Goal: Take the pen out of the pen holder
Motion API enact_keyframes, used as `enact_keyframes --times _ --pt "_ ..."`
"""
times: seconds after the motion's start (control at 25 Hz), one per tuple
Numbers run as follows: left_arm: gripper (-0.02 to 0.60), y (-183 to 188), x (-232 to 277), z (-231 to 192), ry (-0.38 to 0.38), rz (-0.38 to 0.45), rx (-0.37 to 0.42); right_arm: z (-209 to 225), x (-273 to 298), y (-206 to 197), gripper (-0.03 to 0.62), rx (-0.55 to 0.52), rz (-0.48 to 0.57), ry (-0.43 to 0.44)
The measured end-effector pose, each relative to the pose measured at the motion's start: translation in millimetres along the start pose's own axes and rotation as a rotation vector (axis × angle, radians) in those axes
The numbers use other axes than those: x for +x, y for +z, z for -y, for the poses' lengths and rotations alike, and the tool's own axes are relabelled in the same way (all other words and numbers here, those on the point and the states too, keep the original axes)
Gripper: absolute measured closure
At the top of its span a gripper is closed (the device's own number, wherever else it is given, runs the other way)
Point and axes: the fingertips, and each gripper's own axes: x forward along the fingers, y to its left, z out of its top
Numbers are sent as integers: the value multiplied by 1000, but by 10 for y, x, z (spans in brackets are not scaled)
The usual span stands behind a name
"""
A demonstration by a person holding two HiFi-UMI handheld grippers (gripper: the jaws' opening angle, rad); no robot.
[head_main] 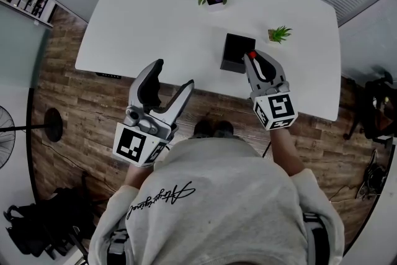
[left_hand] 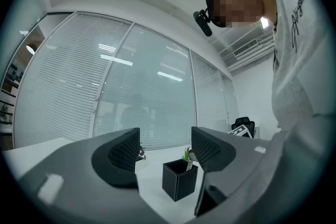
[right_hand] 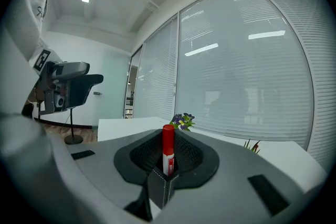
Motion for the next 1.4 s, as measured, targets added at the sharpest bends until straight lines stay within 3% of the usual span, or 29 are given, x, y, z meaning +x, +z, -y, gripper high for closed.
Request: enact_keyframes --times 1.4 --pt "287 59 54 17 -14 26 2 -1 -93 372 536 -24 79 -13"
